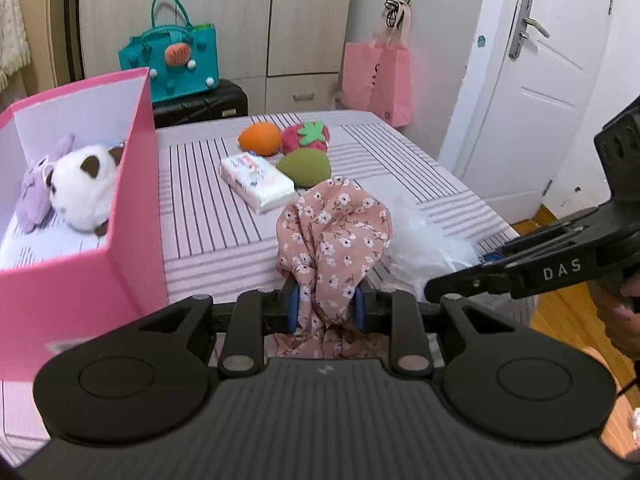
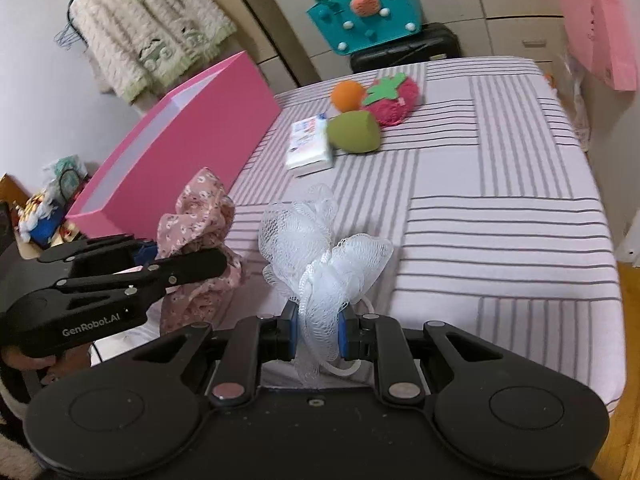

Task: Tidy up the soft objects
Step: 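Lift and carry the scrunchie and mesh puff together over the pink box, then lower both items into the box and open both grippers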

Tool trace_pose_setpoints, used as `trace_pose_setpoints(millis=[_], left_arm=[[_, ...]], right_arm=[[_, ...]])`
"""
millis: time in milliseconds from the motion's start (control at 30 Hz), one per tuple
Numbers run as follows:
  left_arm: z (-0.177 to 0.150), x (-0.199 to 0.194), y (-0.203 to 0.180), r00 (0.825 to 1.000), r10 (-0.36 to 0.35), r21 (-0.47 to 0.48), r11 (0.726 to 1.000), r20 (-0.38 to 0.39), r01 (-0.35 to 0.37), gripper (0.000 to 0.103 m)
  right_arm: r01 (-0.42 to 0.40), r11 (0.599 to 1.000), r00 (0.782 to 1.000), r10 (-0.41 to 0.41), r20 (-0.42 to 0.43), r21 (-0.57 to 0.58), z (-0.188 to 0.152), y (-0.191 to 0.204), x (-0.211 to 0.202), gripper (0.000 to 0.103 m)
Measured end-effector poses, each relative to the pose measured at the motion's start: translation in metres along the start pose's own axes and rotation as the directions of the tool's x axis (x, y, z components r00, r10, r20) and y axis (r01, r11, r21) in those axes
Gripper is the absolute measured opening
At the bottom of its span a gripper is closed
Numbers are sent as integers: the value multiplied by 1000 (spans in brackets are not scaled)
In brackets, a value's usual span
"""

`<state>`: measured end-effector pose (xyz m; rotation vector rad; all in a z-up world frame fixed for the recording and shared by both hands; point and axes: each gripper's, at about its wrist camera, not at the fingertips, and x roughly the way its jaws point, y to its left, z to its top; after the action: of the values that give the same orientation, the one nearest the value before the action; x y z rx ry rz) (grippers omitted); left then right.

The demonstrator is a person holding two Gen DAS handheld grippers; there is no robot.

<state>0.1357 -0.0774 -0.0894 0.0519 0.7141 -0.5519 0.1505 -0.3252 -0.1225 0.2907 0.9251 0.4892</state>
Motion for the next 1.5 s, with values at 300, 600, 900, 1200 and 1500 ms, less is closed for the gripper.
trace_pose_setpoints(millis=[300, 600, 900, 1200, 1500], left_arm=[[-7, -30, 24, 993, -44, -8, 999, -106, 43, 25], [-8, -80, 63, 982, -88, -107, 992, -166, 70, 25], [0, -126, 86, 977, -97, -130, 989, -191, 73, 25], [24, -156, 112, 999, 22, -93, 995, -27, -24, 25], [52, -148, 159, 992, 83, -139, 988, 100, -69, 25]], right_arm=[[-78, 997, 996, 77, -41, -19, 6, 33, -13, 22], [-174, 981, 977, 160, -143, -89, 14, 79, -7, 23], [-282, 949, 946, 250, -207, -141, 31, 128, -4, 23], [-331, 909, 942, 303, -147, -251, 70, 181, 0, 23], [-251, 900, 965, 260, -23, -357, 115, 213, 24, 23]])
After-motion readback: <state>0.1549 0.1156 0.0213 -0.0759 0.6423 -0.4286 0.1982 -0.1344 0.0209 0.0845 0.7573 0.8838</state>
